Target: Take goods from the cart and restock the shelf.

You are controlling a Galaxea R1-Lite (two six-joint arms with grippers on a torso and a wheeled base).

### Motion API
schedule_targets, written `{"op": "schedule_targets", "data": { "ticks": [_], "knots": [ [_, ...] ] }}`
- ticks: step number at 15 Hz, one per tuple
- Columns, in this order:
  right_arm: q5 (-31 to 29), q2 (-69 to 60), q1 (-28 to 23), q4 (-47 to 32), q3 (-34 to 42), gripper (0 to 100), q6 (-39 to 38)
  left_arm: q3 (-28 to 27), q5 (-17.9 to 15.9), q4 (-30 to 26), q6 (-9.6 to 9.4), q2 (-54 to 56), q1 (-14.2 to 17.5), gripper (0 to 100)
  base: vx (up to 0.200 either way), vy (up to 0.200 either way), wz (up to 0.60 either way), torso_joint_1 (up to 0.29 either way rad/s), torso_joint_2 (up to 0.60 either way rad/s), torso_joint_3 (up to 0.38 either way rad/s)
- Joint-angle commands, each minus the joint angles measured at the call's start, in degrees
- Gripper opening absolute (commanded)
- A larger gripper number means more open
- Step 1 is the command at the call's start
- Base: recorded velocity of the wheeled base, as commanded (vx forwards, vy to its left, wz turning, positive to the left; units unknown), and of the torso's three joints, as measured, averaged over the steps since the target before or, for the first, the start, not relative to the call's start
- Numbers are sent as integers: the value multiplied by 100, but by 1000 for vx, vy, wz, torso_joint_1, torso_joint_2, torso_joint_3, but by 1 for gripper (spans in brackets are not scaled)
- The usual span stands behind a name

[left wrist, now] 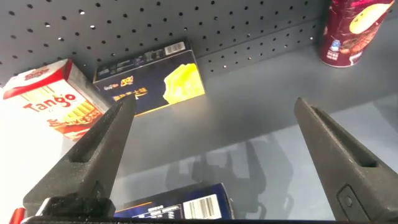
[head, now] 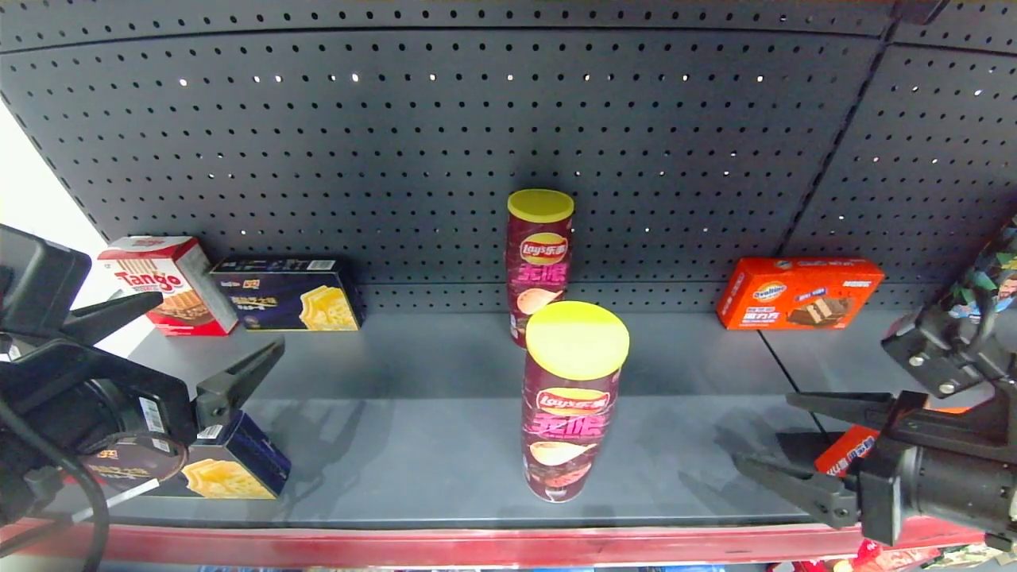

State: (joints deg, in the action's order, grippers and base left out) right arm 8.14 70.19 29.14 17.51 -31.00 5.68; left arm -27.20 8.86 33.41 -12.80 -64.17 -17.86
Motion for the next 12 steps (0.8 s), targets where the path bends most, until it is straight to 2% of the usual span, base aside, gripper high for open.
{"op": "schedule_targets", "data": {
  "ticks": [1,5,12],
  "knots": [
    [-15,601,303,16,-231,100,3,4,1,-2,-3,-43,2,100,0,0,0,0,0,0],
    [-199,1154,628,16,-714,100,3,4,1,-2,-3,-52,2,100,0,0,0,0,0,0],
    [-199,1559,901,25,-1004,100,3,-5,-7,7,-3,-78,2,100,0,0,0,0,0,0]
  ]
}}
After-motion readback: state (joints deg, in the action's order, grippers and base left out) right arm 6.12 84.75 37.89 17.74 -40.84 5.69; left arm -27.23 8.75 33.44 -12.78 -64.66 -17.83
